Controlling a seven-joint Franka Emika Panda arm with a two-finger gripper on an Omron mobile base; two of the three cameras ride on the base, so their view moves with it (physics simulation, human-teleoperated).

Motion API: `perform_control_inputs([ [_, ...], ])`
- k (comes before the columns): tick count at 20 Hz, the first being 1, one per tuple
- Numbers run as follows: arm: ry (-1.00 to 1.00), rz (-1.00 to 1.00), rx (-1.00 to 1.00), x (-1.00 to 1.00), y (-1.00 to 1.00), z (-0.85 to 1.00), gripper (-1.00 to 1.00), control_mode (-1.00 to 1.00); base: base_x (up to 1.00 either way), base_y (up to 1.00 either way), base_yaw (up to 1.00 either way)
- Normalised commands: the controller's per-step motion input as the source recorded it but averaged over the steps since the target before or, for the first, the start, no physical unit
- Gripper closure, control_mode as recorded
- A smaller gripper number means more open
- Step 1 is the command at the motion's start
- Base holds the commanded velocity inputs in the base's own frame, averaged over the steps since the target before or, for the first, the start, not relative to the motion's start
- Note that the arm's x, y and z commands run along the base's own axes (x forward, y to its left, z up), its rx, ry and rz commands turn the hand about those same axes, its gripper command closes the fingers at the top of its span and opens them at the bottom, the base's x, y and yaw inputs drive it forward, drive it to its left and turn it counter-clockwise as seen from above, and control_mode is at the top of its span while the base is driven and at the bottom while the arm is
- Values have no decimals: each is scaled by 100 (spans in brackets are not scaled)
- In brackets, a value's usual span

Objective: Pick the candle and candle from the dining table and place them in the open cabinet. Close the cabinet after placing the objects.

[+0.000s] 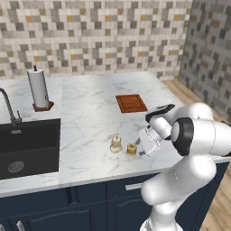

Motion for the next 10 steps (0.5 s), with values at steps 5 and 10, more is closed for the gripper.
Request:
perform_control_inputs([
  [5,0,-1,0,6,14,-3,-100,-100,0,0,0],
  [10,0,-1,0,11,11,-9,-100,-100,0,0,0],
])
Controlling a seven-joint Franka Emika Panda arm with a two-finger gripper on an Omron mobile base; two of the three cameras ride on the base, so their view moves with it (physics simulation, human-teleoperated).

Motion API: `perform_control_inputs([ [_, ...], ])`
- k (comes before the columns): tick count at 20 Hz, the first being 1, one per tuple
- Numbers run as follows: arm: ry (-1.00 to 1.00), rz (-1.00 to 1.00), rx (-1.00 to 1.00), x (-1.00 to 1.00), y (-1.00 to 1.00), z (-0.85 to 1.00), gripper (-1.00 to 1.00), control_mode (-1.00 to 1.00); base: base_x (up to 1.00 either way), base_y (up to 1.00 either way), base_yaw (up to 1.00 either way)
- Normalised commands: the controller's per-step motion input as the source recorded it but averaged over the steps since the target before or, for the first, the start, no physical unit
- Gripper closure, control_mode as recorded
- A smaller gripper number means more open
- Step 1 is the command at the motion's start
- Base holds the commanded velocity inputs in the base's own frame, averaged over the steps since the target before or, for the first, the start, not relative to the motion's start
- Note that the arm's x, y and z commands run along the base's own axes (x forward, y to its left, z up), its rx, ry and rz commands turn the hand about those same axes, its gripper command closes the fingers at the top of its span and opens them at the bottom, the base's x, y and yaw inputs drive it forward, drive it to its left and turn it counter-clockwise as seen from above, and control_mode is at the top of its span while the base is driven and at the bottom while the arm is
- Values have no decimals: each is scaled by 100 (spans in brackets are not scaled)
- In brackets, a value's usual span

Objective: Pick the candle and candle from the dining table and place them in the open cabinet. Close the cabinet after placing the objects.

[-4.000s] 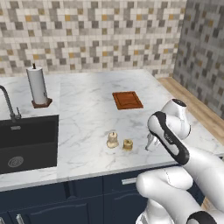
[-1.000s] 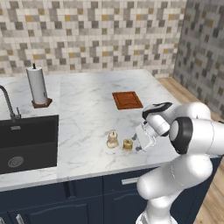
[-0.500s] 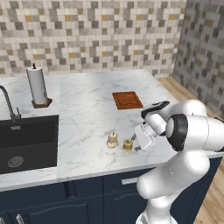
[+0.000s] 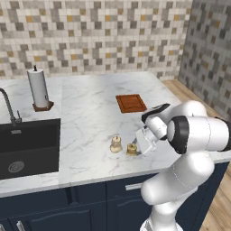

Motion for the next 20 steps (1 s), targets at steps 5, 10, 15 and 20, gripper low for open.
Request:
perform_control_inputs([
  [5,0,0,0,9,19,-13,-100,-100,0,0,0],
  [10,0,0,0,8,16,-13,-100,-100,0,0,0],
  [15,0,0,0,9,19,-12,100,-100,0,0,0],
  [20,0,-3,1,0,-4,-4,100,-100,0,0,0],
])
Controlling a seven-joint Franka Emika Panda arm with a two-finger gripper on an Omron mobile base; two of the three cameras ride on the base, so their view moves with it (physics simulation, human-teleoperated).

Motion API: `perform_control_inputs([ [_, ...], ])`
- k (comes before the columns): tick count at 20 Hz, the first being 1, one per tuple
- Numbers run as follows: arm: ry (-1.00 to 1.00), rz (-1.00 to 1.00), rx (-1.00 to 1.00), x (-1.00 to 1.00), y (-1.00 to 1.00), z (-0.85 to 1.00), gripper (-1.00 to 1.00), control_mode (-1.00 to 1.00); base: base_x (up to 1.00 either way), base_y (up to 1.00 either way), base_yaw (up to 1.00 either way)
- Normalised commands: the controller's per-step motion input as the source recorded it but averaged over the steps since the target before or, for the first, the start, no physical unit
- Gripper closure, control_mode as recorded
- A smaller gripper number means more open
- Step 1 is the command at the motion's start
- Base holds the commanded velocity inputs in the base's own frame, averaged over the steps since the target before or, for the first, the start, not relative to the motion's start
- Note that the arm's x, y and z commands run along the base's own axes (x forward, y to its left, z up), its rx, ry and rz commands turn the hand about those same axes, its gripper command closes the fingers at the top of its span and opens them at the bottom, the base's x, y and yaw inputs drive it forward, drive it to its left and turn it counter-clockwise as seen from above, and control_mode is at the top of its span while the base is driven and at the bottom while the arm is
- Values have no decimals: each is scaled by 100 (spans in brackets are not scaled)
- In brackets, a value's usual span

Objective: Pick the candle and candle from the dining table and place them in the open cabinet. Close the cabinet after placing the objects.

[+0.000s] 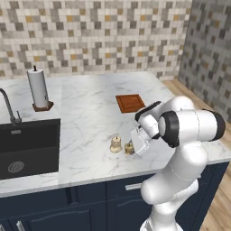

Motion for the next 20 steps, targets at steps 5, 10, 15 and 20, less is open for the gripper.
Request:
perform_control_inputs([
  [5,-3,-6,10,-14,-35,21,100,-100,0,0,0],
  [10,-3,-7,12,-29,-44,47,100,-100,0,0,0],
  [15,0,-6,4,-42,-28,82,100,-100,0,0,0],
  [20,8,-9,0,-56,-13,87,100,-100,0,0,0],
])
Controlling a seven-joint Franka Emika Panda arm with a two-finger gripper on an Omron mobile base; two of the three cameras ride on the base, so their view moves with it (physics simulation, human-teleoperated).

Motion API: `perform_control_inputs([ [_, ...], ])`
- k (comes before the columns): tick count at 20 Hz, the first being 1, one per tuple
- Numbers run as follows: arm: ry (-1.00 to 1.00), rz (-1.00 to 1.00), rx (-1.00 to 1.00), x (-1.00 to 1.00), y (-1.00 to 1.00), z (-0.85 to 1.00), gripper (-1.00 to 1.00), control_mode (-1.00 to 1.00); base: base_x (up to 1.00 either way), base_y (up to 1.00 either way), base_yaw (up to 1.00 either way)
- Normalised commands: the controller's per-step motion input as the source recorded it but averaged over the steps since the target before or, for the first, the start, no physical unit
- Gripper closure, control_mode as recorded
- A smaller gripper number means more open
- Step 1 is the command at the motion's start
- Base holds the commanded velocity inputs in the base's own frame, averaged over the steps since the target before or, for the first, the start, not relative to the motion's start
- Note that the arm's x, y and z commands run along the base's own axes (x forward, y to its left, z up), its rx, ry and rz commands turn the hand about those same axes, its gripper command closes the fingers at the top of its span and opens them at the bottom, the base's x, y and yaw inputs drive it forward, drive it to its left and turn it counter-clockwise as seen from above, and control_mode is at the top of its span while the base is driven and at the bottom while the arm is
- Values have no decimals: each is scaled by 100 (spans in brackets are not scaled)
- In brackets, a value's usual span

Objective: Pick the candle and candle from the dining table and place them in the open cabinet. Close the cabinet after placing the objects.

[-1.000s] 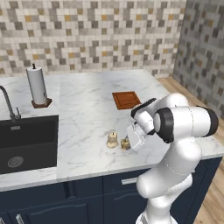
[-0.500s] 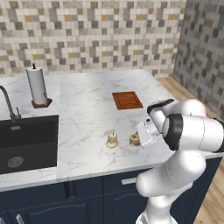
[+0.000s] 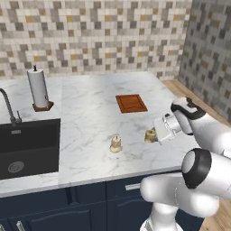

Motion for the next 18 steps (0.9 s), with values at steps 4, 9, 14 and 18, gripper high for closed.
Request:
perform_control_inputs([
  [4,15,-17,0,-58,-8,50,100,-100,0,0,0],
  [9,17,-17,-1,-38,0,14,100,-100,0,0,0],
  [14,21,-15,-3,-22,0,7,100,-100,0,0,0],
  [18,16,-16,0,-29,0,21,100,-100,0,0,0],
])
